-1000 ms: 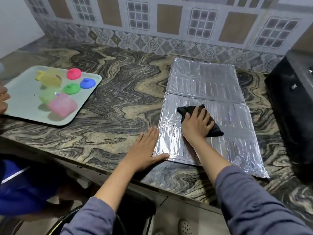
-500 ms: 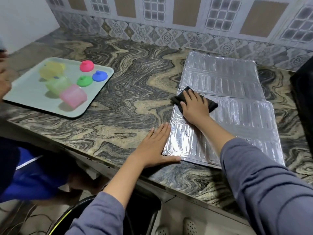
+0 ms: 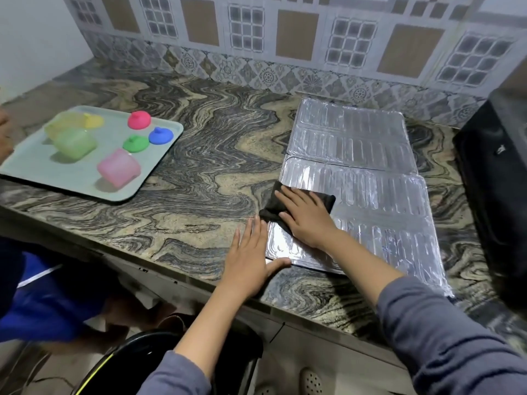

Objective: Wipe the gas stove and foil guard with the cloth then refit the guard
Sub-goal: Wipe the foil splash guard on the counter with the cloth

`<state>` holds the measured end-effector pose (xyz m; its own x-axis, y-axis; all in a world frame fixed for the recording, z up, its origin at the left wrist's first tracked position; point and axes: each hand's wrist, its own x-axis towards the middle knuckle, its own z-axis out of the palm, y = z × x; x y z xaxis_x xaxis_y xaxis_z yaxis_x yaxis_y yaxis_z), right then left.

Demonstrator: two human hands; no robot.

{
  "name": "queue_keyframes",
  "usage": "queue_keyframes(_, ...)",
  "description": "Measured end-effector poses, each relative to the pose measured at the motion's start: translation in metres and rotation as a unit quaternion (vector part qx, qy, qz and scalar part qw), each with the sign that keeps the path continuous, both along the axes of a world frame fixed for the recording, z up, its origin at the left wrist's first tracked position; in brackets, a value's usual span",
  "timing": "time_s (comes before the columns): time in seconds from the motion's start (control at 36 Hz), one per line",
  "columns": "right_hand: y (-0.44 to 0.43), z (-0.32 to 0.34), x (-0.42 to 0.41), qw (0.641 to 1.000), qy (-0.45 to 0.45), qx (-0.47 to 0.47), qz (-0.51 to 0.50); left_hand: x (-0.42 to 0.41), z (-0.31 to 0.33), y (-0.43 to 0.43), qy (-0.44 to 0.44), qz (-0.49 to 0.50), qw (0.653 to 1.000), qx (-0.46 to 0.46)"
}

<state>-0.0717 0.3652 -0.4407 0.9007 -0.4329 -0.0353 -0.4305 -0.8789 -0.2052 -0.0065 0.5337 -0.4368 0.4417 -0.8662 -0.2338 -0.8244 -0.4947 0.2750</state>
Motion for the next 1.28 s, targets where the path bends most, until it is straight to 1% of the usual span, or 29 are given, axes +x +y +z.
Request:
queue_keyframes(0.25, 0.020, -0.003, -0.017, 0.999, -0.005, 0.008, 0.031, -0.004, -0.003, 0.003, -0.006, 0.011, 1.000, 0.002)
queue_keyframes(0.47, 0.026, 0.001, -0.031, 0.998, 0.013, 0.036, 0.055, -0.006, -0.008, 0.008, -0.001, 0.016, 0.999, -0.040)
queue_keyframes(0.64, 0.026, 0.001, -0.052, 0.999, 0.016, 0.019, 0.048, -0.010, -0.012, 0.006, -0.003, 0.054, 0.997, -0.060)
queue_keyframes(0.78, 0.020, -0.003, -0.077, 1.000, 0.003, -0.004, -0.008, -0.011, -0.015, 0.005, -0.004, 0.064, 0.996, -0.065)
queue_keyframes(0.97, -0.016, 0.001, -0.110, 0.994, 0.023, -0.009, -0.107, -0.013, -0.014, 0.005, -0.006, 0.065, 0.996, -0.067)
queue_keyframes(1.08, -0.030, 0.005, -0.128, 0.984, 0.032, -0.008, -0.177, -0.014, -0.014, 0.005, -0.009, 0.067, 0.995, -0.068)
queue_keyframes(1.19, -0.031, 0.005, -0.146, 0.963, 0.032, 0.002, -0.268, -0.014, -0.011, 0.006, 0.003, 0.066, 0.995, -0.068)
queue_keyframes(1.28, -0.029, 0.004, -0.150, 0.954, 0.027, 0.005, -0.298, -0.011, -0.008, 0.005, 0.021, 0.057, 0.997, -0.055)
